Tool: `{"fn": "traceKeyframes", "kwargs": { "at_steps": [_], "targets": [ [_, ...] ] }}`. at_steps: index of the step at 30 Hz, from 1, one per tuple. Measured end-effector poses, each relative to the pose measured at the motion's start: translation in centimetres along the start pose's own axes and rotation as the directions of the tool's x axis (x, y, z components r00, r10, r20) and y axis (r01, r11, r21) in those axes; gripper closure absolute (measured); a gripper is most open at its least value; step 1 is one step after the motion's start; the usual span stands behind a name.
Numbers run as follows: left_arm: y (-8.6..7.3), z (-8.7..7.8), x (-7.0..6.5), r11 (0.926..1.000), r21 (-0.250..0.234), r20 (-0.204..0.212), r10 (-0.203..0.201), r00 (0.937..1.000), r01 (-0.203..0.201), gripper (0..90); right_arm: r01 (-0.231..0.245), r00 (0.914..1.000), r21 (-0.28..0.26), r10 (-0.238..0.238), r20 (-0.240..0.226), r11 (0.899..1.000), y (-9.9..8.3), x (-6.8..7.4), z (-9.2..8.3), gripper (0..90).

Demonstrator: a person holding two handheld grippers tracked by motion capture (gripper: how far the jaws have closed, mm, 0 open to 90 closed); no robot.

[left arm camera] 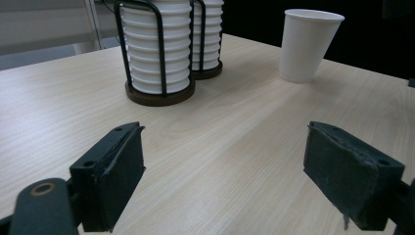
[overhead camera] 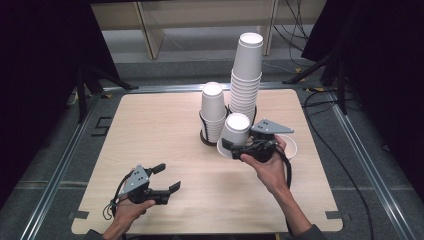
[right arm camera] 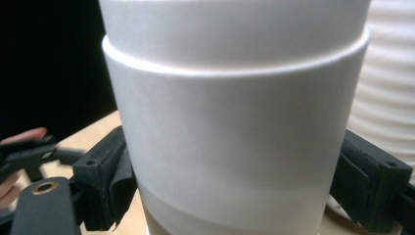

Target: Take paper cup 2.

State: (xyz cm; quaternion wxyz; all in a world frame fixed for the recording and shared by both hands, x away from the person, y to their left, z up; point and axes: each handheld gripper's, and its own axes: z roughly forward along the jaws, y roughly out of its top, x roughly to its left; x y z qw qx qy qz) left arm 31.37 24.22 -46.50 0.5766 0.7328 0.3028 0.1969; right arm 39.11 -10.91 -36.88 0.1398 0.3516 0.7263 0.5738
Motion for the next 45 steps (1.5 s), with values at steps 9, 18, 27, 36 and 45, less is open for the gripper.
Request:
{"fn": "traceKeyframes", "kwargs": {
  "at_steps": [9,18,27,36,45],
  "targets": [
    [0.3,-0.3,-0.2,0.9998,-0.013,0.023,-0.015,0.9996,0.016,14.7,0.004,0.9969,0.028,-0.002,-0.078,1.000,-1.3,2.0,2.3,14.9],
    [0.4,0.4,-0.8,0.9992,-0.039,0.065,0.004,0.9979,-0.002,14.7,0.006,0.9908,0.059,0.002,-0.135,0.998,-2.7,3.5,4.2,14.9],
    [0.8,1.5,-1.5,0.9996,-0.029,0.069,0.004,0.9976,-0.002,14.7,0.041,0.9842,0.052,-0.032,-0.174,0.998,-3.0,4.8,5.3,14.9],
    [0.8,1.6,-1.6,0.9996,-0.027,0.070,0.002,0.9976,0.000,14.7,0.053,0.9828,0.054,-0.042,-0.180,0.997,-3.3,5.3,5.7,14.9],
    [0.7,1.6,-1.7,0.9998,-0.019,0.071,0.007,0.9975,-0.005,14.7,0.051,0.9792,0.086,-0.033,-0.200,0.995,-3.7,6.3,6.4,14.9]
  ]
}}
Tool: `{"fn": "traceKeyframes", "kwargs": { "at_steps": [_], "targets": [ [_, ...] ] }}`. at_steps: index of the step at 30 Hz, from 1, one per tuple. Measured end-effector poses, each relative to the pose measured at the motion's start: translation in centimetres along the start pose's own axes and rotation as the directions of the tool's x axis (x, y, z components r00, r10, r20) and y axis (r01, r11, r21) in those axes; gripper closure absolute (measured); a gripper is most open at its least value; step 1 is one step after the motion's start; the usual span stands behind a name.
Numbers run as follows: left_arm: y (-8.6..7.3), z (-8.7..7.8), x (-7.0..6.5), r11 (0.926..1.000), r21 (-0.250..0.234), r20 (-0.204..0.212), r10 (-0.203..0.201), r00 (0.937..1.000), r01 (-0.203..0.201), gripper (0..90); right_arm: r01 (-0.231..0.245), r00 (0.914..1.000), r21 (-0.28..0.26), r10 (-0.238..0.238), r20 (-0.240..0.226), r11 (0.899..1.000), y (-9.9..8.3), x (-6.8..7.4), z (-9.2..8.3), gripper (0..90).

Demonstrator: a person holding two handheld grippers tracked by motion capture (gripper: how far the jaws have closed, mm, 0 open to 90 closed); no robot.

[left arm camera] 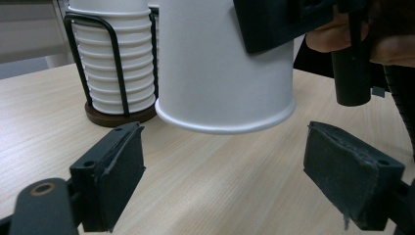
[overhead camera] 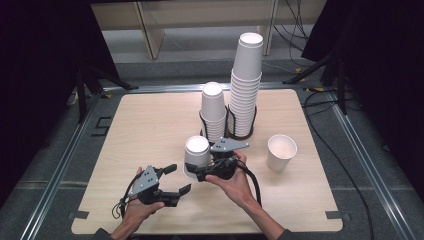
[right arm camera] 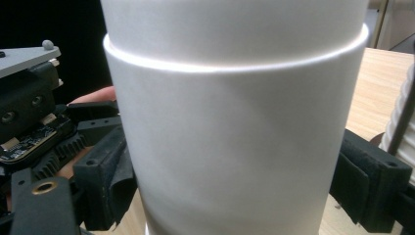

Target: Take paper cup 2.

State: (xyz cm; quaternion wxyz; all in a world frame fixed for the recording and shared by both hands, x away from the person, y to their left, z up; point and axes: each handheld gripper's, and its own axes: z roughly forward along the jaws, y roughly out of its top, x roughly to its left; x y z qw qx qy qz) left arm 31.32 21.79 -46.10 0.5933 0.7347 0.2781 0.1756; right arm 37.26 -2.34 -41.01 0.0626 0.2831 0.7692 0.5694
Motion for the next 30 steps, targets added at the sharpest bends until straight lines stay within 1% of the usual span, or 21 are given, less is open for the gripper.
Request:
{"fn": "traceKeyframes", "kwargs": {
  "at_steps": [1,2,3,4,5,7,8,11,13,14,15,16,17,18,22,24,25,27,28,29,30],
  "targets": [
    [0.0,0.0,0.0,1.0000,0.003,0.000,0.002,1.0000,-0.002,14.7,-0.016,0.9999,-0.008,0.016,-0.002,1.000,-0.1,0.1,0.1,14.9],
    [0.0,0.0,0.0,1.0000,0.003,-0.001,0.001,1.0000,-0.001,14.7,0.017,0.9998,-0.012,-0.016,0.013,1.000,0.0,0.1,0.2,14.9],
    [-0.1,0.1,0.1,1.0000,-0.006,0.004,-0.002,1.0000,0.002,14.7,-0.006,1.0000,-0.009,0.006,0.005,1.000,-0.1,0.3,0.4,14.9],
    [-0.1,0.2,0.1,0.9999,-0.013,0.008,-0.003,1.0000,0.003,14.7,0.009,1.0000,-0.003,-0.009,0.003,1.000,-0.1,0.3,0.4,14.9],
    [-0.1,0.2,0.1,0.9999,-0.010,0.006,-0.004,1.0000,0.004,14.7,-0.006,0.9999,0.003,0.006,-0.012,1.000,-0.2,0.4,0.6,14.9],
    [-0.1,0.2,0.1,0.9999,-0.012,0.005,-0.008,1.0000,0.008,14.7,-0.018,0.9998,-0.001,0.018,-0.003,1.000,-0.3,0.7,0.8,14.9],
    [-0.1,0.2,0.1,0.9999,-0.012,0.003,-0.011,0.9999,0.011,14.7,0.014,0.9999,0.005,-0.014,-0.005,1.000,-0.3,0.6,1.0,14.9],
    [-0.1,0.1,0.1,0.9998,-0.010,0.001,-0.015,0.9999,0.015,14.7,0.021,0.9998,0.012,-0.021,-0.006,1.000,-0.4,0.8,1.3,14.9],
    [-0.1,0.2,0.1,0.9998,-0.011,0.002,-0.019,0.9998,0.019,14.7,-0.008,0.9996,0.019,0.008,-0.028,1.000,-0.4,1.2,1.5,14.9],
    [0.0,0.1,0.1,0.9999,0.002,-0.003,-0.014,0.9999,0.014,14.7,0.020,0.9996,-0.001,-0.020,-0.018,1.000,-0.4,1.1,1.6,14.9],
    [0.0,0.0,0.1,0.9998,0.012,-0.011,-0.016,0.9998,0.016,14.7,-0.001,0.9993,0.004,0.001,-0.037,1.000,-0.5,1.3,1.7,14.9],
    [0.0,0.0,0.1,0.9998,0.012,-0.014,-0.016,0.9998,0.016,14.7,0.013,0.9996,0.002,-0.013,-0.025,1.000,-0.5,1.3,1.8,14.9],
    [0.0,0.0,0.1,0.9998,0.011,-0.015,-0.015,0.9998,0.015,14.5,-0.016,0.9992,0.008,0.017,-0.036,1.000,-0.5,1.6,1.9,14.9],
    [0.0,0.0,0.2,0.9999,0.007,-0.017,-0.014,0.9998,0.014,13.4,0.000,0.9996,0.001,0.000,-0.029,1.000,-0.5,1.6,2.0,14.9],
    [0.0,0.0,0.2,0.9999,0.001,-0.024,-0.013,0.9996,0.013,10.3,-0.005,0.9988,0.000,0.005,-0.048,1.000,-0.6,1.9,2.3,14.9],
    [0.0,0.0,0.2,0.9999,0.000,-0.028,-0.013,0.9995,0.013,8.9,-0.008,0.9993,-0.005,0.008,-0.037,1.000,-0.6,2.1,2.4,14.9],
    [0.0,0.0,0.2,0.9999,0.001,-0.030,-0.013,0.9995,0.013,7.7,-0.029,0.9985,-0.003,0.029,-0.046,1.000,-0.6,2.3,2.5,15.0],
    [0.0,0.0,0.2,0.9999,0.000,-0.036,-0.015,0.9993,0.015,5.8,-0.025,0.9984,-0.009,0.024,-0.052,1.000,-0.6,2.3,2.7,14.9],
    [0.0,0.0,0.2,0.9998,-0.003,-0.037,-0.017,0.9992,0.017,5.0,-0.026,0.9972,-0.007,0.025,-0.071,1.000,-0.6,2.4,2.8,14.9],
    [0.0,0.0,0.2,0.9998,-0.006,-0.041,-0.018,0.9990,0.018,4.7,-0.011,0.9986,-0.008,0.011,-0.053,1.000,-0.6,2.4,2.8,14.9],
    [0.1,0.0,0.3,0.9999,-0.002,-0.041,-0.014,0.9991,0.014,4.3,-0.025,0.9969,-0.011,0.024,-0.075,1.000,-0.6,2.6,2.9,15.0]
  ]
}}
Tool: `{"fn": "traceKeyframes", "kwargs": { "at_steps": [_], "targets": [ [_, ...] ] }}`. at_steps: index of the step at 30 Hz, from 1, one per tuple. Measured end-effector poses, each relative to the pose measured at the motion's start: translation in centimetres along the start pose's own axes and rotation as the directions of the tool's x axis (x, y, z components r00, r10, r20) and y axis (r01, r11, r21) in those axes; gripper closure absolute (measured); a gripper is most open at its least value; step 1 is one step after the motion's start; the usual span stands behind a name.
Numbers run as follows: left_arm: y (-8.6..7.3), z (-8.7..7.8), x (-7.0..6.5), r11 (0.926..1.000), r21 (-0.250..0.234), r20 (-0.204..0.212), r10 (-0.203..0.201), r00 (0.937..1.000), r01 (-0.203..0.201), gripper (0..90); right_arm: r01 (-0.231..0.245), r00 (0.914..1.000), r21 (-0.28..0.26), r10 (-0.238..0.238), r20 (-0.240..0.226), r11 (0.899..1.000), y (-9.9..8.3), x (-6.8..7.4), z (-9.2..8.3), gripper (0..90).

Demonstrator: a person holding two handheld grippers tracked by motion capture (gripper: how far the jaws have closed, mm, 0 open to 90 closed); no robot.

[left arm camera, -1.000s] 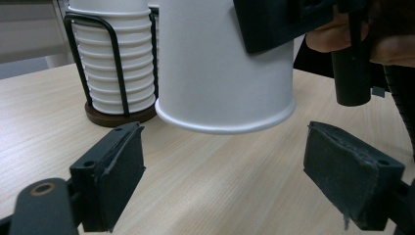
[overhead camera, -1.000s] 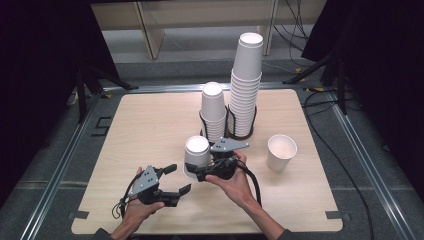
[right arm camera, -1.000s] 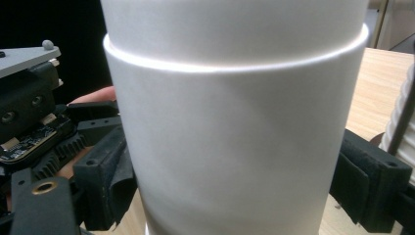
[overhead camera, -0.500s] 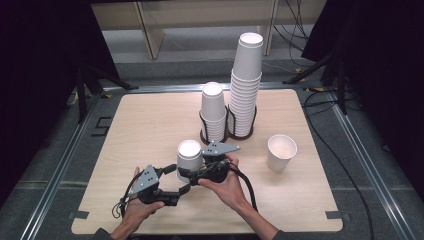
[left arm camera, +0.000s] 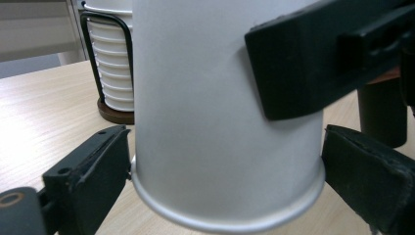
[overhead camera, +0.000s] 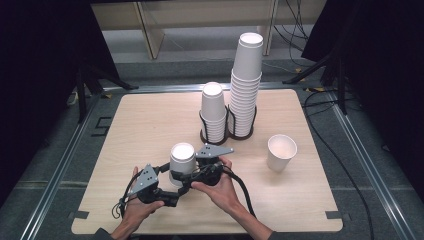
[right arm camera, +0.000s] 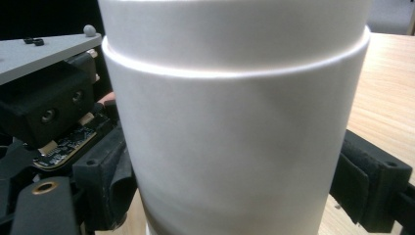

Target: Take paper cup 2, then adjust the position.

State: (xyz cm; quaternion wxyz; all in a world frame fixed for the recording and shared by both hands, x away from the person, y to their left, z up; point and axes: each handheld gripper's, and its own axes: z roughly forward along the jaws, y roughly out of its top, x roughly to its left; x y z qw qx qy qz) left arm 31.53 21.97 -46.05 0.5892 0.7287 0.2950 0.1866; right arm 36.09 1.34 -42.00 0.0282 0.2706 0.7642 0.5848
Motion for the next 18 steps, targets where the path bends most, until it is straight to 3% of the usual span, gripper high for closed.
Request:
{"fn": "traceKeyframes", "kwargs": {
  "at_steps": [3,5,6,8,11,12,15,16,17,18],
  "targets": [
    [0.04,-0.09,0.06,1.0000,0.005,0.001,-0.003,1.0000,0.003,3.5,0.012,0.9999,0.006,-0.012,0.006,1.000,-0.01,0.23,0.14,15.0],
    [0.02,-0.12,0.00,1.0000,0.004,0.005,-0.002,1.0000,0.002,3.5,-0.004,1.0000,0.016,0.004,-0.008,1.000,-0.09,0.41,0.26,14.9],
    [0.02,-0.13,-0.02,1.0000,0.000,0.006,0.003,1.0000,-0.003,3.7,0.020,0.9998,0.008,-0.020,0.006,1.000,-0.08,0.34,0.29,14.9],
    [0.05,-0.17,-0.14,0.9999,0.005,0.004,0.010,0.9999,-0.010,5.0,0.020,0.9997,0.012,-0.020,0.011,1.000,-0.06,0.35,0.23,14.9],
    [0.05,-0.11,-0.31,0.9996,0.019,-0.010,0.020,0.9998,-0.020,6.1,0.000,1.0000,0.023,0.000,-0.002,1.000,-0.16,0.30,0.25,14.9],
    [0.04,-0.11,-0.32,0.9995,0.022,-0.013,0.023,0.9997,-0.022,6.5,-0.028,0.9996,0.031,0.028,-0.009,0.999,-0.24,0.39,0.24,14.8],
    [0.12,-0.23,-0.29,0.9994,0.019,-0.012,0.030,0.9995,-0.029,7.3,0.003,1.0000,0.031,-0.003,0.002,1.000,-0.23,0.21,0.23,14.4],
    [0.07,-0.09,-0.28,0.9996,-0.003,-0.002,0.030,0.9996,-0.030,7.8,0.000,0.9999,0.027,0.000,-0.010,1.000,-0.20,0.26,0.26,14.2],
    [0.15,-0.28,-0.31,0.9992,0.013,-0.009,0.037,0.9993,-0.037,8.1,0.006,1.0000,0.025,-0.005,-0.007,1.000,-0.16,0.26,0.25,14.0],
    [0.20,-0.39,-0.29,0.9988,0.022,-0.011,0.045,0.9989,-0.045,8.5,-0.021,0.9996,0.032,0.022,-0.020,0.999,-0.14,0.39,0.25,13.8]
  ]
}}
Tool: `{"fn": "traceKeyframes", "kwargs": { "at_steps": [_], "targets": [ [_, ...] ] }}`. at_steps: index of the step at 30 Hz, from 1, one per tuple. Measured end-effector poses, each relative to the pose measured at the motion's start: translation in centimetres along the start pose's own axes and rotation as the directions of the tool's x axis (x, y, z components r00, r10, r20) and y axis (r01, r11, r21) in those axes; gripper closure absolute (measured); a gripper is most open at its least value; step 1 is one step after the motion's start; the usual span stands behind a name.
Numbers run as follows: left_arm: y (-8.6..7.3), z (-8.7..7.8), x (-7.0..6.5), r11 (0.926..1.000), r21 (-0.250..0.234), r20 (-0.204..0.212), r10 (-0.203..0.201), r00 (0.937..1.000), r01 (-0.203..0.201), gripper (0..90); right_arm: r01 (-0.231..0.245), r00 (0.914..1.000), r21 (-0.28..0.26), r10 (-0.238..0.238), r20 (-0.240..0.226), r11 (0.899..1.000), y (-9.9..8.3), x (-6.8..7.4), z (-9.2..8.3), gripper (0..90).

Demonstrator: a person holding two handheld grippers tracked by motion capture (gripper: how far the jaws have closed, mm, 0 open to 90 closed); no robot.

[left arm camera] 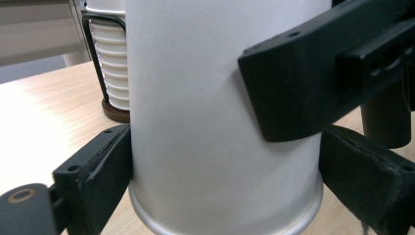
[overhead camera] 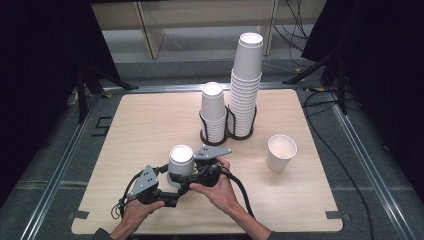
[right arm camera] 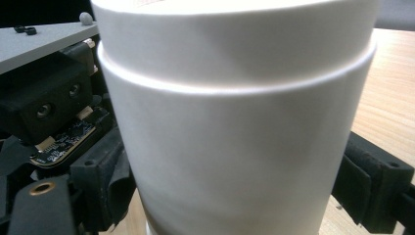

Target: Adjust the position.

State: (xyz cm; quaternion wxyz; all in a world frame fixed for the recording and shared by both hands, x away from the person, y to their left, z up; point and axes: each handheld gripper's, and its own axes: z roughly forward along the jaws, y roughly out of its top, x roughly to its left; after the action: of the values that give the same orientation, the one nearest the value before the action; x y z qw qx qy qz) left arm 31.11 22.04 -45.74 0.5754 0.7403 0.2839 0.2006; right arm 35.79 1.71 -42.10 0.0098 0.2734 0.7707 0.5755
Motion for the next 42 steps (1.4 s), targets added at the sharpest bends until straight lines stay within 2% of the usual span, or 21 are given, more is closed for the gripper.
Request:
{"fn": "traceKeyframes", "kwargs": {
  "at_steps": [2,3,4,5,7,8,10,11,14,15,20,23,25,26,28,32,33,38,39,40,42],
  "targets": [
    [0.0,0.1,0.0,0.9996,-0.026,0.006,0.006,1.0000,-0.006,9.3,0.022,0.9997,-0.002,-0.022,0.007,1.000,0.1,-0.2,-0.1,13.2],
    [0.1,-0.1,-0.1,0.9998,-0.014,0.000,0.013,0.9999,-0.013,9.7,-0.019,0.9998,0.009,0.019,-0.004,1.000,0.2,0.0,-0.2,13.0],
    [0.1,0.1,0.0,0.9986,-0.044,0.009,0.032,0.9995,-0.031,10.0,0.018,0.9998,0.001,-0.018,0.006,1.000,0.3,-0.3,-0.2,12.8],
    [0.2,-0.1,0.0,0.9988,-0.026,0.000,0.041,0.9992,-0.041,10.2,0.017,0.9999,-0.001,-0.017,0.001,1.000,0.4,-0.4,-0.3,12.6],
    [0.2,-0.1,0.1,0.9986,-0.022,0.001,0.047,0.9989,-0.047,10.6,-0.024,0.9994,0.019,0.024,-0.025,1.000,0.5,-0.3,-0.4,12.4],
    [0.2,-0.1,0.1,0.9986,-0.020,0.002,0.049,0.9988,-0.049,10.9,0.005,0.9997,0.017,-0.005,-0.023,1.000,0.6,-0.5,-0.4,12.5],
    [0.2,0.0,0.0,0.9978,-0.043,0.012,0.051,0.9986,-0.050,11.3,0.014,0.9991,0.019,-0.014,-0.040,1.000,0.8,-0.7,-0.5,12.5],
    [0.3,-0.2,0.0,0.9982,-0.025,0.008,0.056,0.9984,-0.055,11.4,0.000,0.9992,0.029,0.001,-0.039,1.000,0.9,-0.6,-0.6,12.4],
    [0.3,-0.2,-0.1,0.9977,-0.018,0.012,0.065,0.9978,-0.065,12.0,0.035,0.9986,0.052,-0.033,-0.041,0.998,1.4,-0.6,-0.9,12.6],
    [0.3,-0.2,-0.1,0.9976,-0.015,0.013,0.068,0.9976,-0.068,12.1,0.065,0.9974,0.057,-0.063,-0.035,0.996,1.7,-0.6,-1.0,13.1],
    [0.4,-0.3,-0.3,0.9950,0.007,0.034,0.099,0.9945,-0.100,12.5,0.091,0.9949,0.082,-0.087,-0.051,0.992,2.7,-0.6,-1.7,15.3],
    [0.3,-0.2,-0.5,0.9909,0.020,0.055,0.132,0.9898,-0.133,12.6,0.116,0.9916,0.128,-0.107,-0.072,0.985,3.6,-0.7,-2.6,15.3],
    [0.3,-0.3,-0.7,0.9885,0.036,0.069,0.144,0.9872,-0.146,12.7,0.118,0.9903,0.179,-0.103,-0.093,0.977,3.9,-0.6,-3.2,15.5],
    [0.3,-0.3,-0.8,0.9868,0.049,0.077,0.151,0.9856,-0.155,12.7,0.152,0.9862,0.193,-0.135,-0.096,0.969,4.0,-0.7,-3.4,15.4],
    [0.2,-0.3,-0.9,0.9837,0.059,0.084,0.165,0.9827,-0.170,12.8,0.161,0.9837,0.221,-0.138,-0.116,0.962,4.1,-0.8,-3.7,15.6],
    [0.2,-0.3,-1.3,0.9691,0.104,0.106,0.213,0.9713,-0.224,12.9,0.173,0.9801,0.258,-0.141,-0.140,0.950,4.0,-0.9,-3.7,16.4],
    [0.2,-0.2,-1.4,0.9691,0.098,0.109,0.216,0.9704,-0.226,12.9,0.177,0.9792,0.265,-0.142,-0.145,0.948,4.0,-0.9,-3.6,16.9],
    [0.2,-0.3,-1.5,0.9620,0.113,0.121,0.235,0.9644,-0.249,12.9,0.172,0.9788,0.290,-0.130,-0.158,0.941,3.9,-0.9,-3.7,21.3],
    [0.2,-0.4,-1.4,0.9576,0.121,0.124,0.247,0.9611,-0.261,12.9,0.162,0.9803,0.305,-0.117,-0.159,0.939,3.8,-0.9,-3.7,21.3],
    [0.2,-0.4,-1.4,0.9570,0.122,0.126,0.248,0.9605,-0.263,12.8,0.145,0.9832,0.316,-0.100,-0.153,0.938,3.8,-0.9,-3.8,21.6],
    [0.2,-0.3,-1.5,0.9607,0.114,0.130,0.239,0.9624,-0.253,12.4,0.171,0.9785,0.301,-0.125,-0.164,0.938,3.8,-1.0,-3.8,22.4]
  ]
}}
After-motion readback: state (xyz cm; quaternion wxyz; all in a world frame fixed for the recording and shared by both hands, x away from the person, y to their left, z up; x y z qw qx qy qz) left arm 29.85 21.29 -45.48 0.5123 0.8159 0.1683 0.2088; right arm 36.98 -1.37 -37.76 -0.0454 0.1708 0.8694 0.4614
